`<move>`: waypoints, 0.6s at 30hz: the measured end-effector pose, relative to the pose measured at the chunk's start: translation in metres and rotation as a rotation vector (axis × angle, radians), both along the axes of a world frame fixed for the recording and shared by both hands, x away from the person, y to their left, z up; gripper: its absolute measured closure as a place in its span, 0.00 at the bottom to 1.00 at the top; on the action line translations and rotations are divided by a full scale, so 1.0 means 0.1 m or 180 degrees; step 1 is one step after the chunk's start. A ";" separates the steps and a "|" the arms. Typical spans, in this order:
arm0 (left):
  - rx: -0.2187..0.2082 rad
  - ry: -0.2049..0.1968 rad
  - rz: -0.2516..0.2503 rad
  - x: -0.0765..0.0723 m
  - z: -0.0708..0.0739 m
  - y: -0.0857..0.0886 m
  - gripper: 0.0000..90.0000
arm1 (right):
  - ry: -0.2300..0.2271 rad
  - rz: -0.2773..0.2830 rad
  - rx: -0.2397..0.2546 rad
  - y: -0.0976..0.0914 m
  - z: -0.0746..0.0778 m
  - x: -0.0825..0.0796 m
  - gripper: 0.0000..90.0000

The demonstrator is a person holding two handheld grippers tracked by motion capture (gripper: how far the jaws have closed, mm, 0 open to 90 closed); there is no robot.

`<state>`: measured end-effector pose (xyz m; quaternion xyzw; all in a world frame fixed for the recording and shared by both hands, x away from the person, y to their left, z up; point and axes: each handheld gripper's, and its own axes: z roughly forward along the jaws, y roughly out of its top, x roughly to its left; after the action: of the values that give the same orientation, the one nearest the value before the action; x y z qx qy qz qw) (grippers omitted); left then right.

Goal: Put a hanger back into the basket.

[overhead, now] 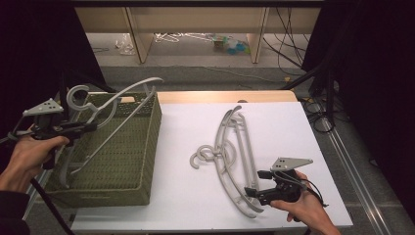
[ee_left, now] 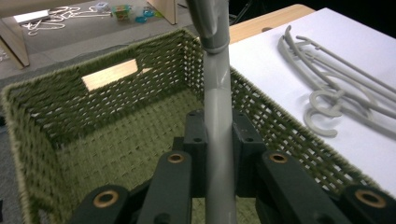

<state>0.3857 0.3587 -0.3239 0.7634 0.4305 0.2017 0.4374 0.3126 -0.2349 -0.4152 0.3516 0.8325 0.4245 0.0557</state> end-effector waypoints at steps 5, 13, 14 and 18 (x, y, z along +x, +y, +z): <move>0.0055 0.0053 0.0091 -0.02 -0.12 0.09 0.88 | 0.0023 0.0013 -0.0007 0.00 -0.01 0.00 0.24; 0.0184 0.0209 0.0169 -0.01 -0.27 0.20 0.88 | 0.0042 0.0010 -0.0019 0.00 -0.02 0.00 0.24; 0.0214 0.0257 0.0175 -0.01 -0.31 0.19 0.88 | 0.0056 0.0034 -0.0022 0.01 -0.02 0.01 0.24; 0.0274 0.0335 0.0181 0.02 -0.36 0.17 0.88 | 0.0023 0.0033 -0.0034 0.01 -0.04 0.01 0.24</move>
<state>0.3880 0.3758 -0.3601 0.7785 0.4653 0.1919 0.3751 0.3135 -0.2338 -0.4192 0.3484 0.8368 0.4191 0.0524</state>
